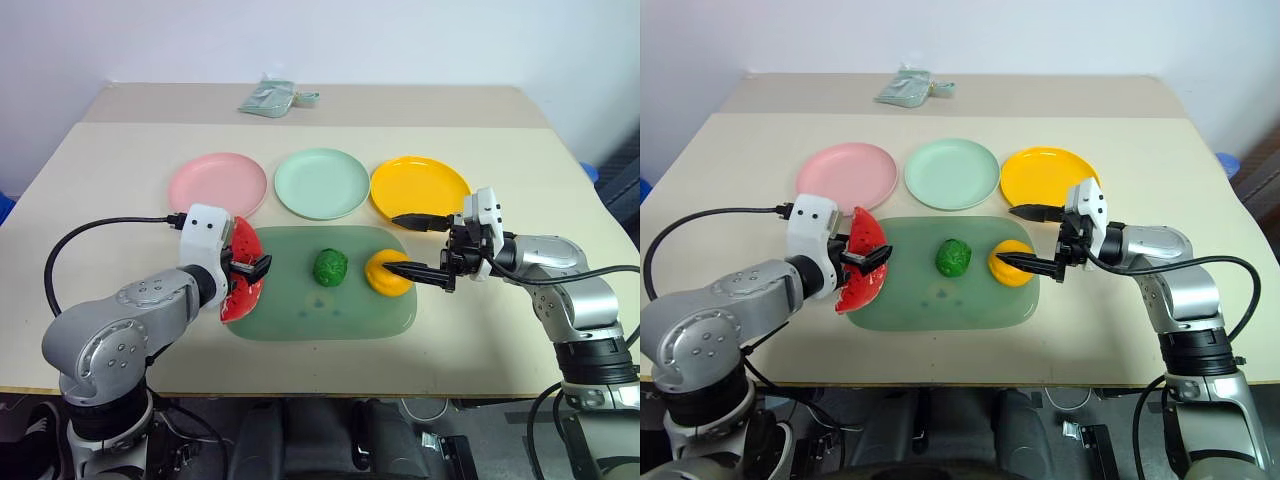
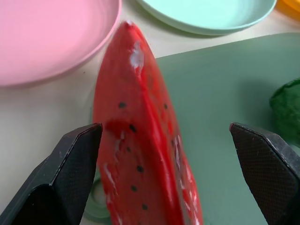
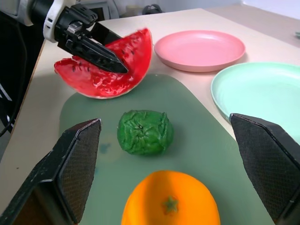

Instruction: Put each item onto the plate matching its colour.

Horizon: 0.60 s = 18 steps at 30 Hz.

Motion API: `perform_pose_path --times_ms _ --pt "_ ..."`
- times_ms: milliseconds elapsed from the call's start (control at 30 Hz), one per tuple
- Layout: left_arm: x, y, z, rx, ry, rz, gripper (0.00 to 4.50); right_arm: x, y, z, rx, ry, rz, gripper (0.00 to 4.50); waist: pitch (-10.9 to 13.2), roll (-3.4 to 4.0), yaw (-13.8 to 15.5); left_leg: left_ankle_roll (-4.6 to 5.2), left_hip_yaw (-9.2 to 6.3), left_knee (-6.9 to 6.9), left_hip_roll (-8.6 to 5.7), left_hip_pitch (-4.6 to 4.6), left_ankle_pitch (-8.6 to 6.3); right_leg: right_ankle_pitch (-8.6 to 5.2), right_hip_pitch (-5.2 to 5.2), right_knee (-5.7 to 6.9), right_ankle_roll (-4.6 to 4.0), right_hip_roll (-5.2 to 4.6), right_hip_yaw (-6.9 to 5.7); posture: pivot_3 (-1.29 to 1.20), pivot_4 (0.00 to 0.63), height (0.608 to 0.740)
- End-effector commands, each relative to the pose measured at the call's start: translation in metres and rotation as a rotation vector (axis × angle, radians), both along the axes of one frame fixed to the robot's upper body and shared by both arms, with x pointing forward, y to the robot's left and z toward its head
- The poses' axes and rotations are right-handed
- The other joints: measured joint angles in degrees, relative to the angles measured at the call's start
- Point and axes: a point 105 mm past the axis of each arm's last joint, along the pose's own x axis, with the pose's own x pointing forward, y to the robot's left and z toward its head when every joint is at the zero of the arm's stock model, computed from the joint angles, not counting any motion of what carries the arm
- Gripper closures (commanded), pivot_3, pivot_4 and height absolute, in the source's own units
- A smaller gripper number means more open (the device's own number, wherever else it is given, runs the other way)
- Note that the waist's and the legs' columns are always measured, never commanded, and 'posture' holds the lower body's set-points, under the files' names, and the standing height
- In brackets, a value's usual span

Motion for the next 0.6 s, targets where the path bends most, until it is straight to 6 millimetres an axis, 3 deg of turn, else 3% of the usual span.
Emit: perform_pose_path --times_ms 33,133,267,433,600 --pt "-0.002 0.004 0.000 0.019 -0.016 0.021 0.00 0.000 -0.002 0.007 0.000 -0.039 -0.003 0.02 0.00 0.00 -0.03 0.00 -0.01 0.00 0.00 0.00 0.00 0.00 0.00 0.00 0.00 0.00 0.00 0.00 0.150 0.740" --pt "-0.001 0.007 -0.003 0.025 -0.010 0.026 0.92 0.001 -0.003 0.006 -0.003 -0.042 -0.008 0.00 0.00 0.00 0.01 0.00 -0.01 0.00 0.00 0.00 0.00 0.00 0.00 0.00 0.00 0.00 0.00 0.00 0.150 0.740" --pt "0.000 0.006 -0.003 0.030 -0.017 0.019 2.83 0.002 -0.002 0.006 -0.001 -0.040 -0.009 0.00 0.00 0.00 0.02 0.00 0.00 0.01 0.00 0.00 0.00 0.00 0.02 -0.01 0.00 0.00 0.00 0.00 0.150 0.740" --pt "0.006 0.006 0.009 0.035 -0.072 0.006 2.83 0.002 -0.002 0.004 -0.006 -0.041 -0.010 0.00 0.00 0.00 0.02 0.00 -0.02 0.01 0.00 0.00 0.00 0.00 0.02 0.00 0.00 0.00 -0.01 0.00 0.150 0.740" --pt "0.024 0.009 0.041 0.043 -0.206 -0.018 2.83 0.003 -0.001 0.005 -0.003 -0.043 -0.010 0.00 0.00 0.00 0.03 0.00 -0.02 0.02 0.00 -0.01 0.00 0.00 0.02 -0.01 0.00 0.00 -0.02 0.00 0.150 0.740"
